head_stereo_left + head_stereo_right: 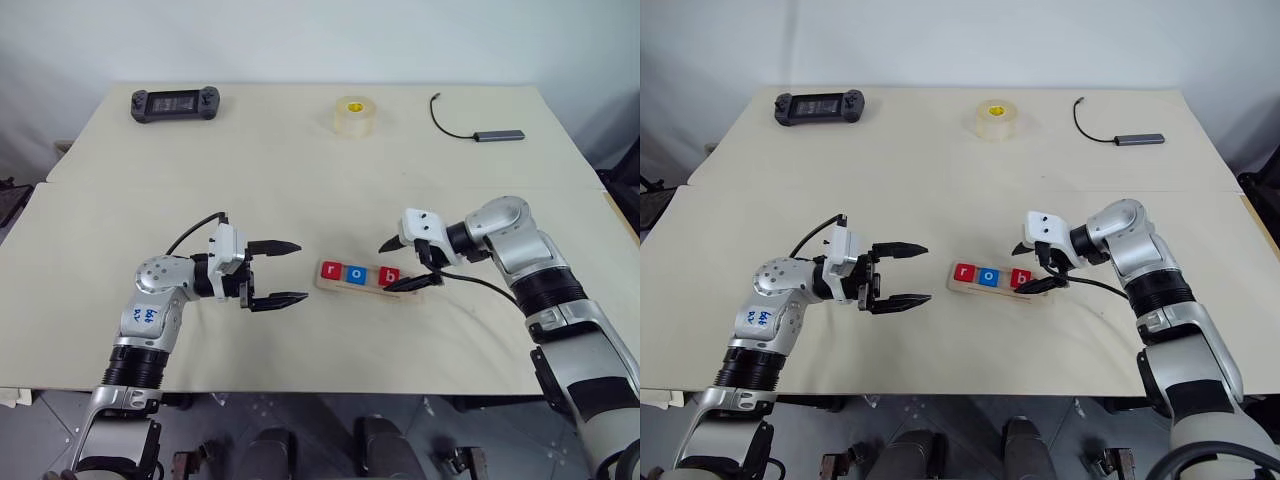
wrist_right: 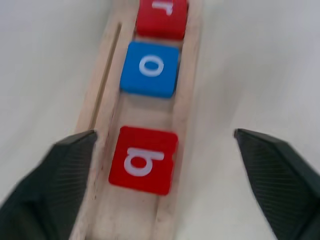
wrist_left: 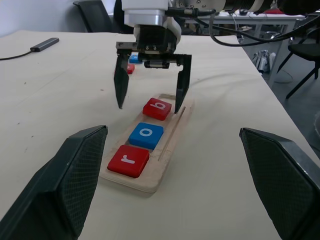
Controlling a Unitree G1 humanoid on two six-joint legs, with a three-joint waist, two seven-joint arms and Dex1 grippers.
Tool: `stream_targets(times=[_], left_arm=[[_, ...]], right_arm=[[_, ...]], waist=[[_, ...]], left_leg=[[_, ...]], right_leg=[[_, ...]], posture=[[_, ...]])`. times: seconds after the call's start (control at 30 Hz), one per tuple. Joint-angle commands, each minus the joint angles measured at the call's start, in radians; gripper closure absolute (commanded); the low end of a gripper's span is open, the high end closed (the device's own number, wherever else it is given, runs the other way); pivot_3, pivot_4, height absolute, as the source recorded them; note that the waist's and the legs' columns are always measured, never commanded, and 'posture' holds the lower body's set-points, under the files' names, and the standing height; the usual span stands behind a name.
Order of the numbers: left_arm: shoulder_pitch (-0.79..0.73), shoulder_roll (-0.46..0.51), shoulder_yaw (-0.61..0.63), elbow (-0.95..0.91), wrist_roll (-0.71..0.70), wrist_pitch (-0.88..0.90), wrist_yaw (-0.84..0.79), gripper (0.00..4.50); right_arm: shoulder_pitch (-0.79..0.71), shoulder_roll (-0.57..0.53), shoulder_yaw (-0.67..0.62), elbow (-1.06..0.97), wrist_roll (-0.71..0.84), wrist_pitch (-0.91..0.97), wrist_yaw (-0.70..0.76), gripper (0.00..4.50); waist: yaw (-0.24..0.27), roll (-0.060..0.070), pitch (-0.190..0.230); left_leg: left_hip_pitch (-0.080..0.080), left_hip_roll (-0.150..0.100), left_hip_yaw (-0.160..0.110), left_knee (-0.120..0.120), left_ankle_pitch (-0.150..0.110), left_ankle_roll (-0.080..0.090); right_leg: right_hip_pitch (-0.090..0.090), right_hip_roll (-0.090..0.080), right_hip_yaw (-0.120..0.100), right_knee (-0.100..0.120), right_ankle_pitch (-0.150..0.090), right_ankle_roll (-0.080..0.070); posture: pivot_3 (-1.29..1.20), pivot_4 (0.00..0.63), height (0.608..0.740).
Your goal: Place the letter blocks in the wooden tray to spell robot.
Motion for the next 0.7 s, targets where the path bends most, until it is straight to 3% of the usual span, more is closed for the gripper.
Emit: stream_targets(times=[0.03,0.13,0.5,0.53,0.7], left_arm=[[-0.002,0.012,0.016,-0.04,-0.021,-0.002,0.002,0.0],[-0.001,0.012,0.014,-0.038,-0.021,-0.003,0.002,0.0],[-0.013,-0.003,0.001,-0.02,-0.016,-0.006,0.001,0.0],[-0.013,-0.003,0.001,-0.019,-0.016,-0.006,0.001,0.0],[-0.021,-0.004,0.001,-0.014,-0.015,-0.006,0.002,0.0]], right_arm=[[0.009,-0.063,-0.066,-0.064,0.045,0.027,0.029,0.02],[0.041,-0.1,-0.086,-0.108,0.062,0.05,0.03,0.63],[0.162,-0.118,-0.105,-0.21,0.058,0.082,-0.097,4.26],[0.168,-0.115,-0.104,-0.222,0.066,0.089,-0.094,4.46],[0.172,-0.093,-0.088,-0.246,0.062,0.113,-0.112,4.46]], waist=[[0.002,0.0,0.0],[0.003,0.0,0.0],[0.0,0.0,0.0],[0.0,0.0,0.0],[0.002,0.0,0.0]], left_leg=[[0.0,0.0,0.0,0.0,0.0,0.0],[0.0,0.0,0.0,0.0,0.0,0.0],[0.0,0.001,0.002,-0.002,0.0,0.0],[0.0,0.001,0.002,-0.002,0.0,0.0],[0.0,0.0,0.001,-0.002,0.0,0.0]], right_leg=[[0.0,0.0,0.0,0.0,0.0,0.0],[0.0,0.0,0.0,-0.001,0.0,0.0],[-0.002,0.0,0.002,0.0,0.0,0.0],[-0.002,0.0,0.002,0.0,0.0,0.0],[-0.002,0.0,0.002,0.0,0.0,0.0]], posture=[[0.0,0.15,0.74],[0.0,0.15,0.74],[0.0,0.15,0.74],[0.0,0.15,0.74],[0.0,0.15,0.74]])
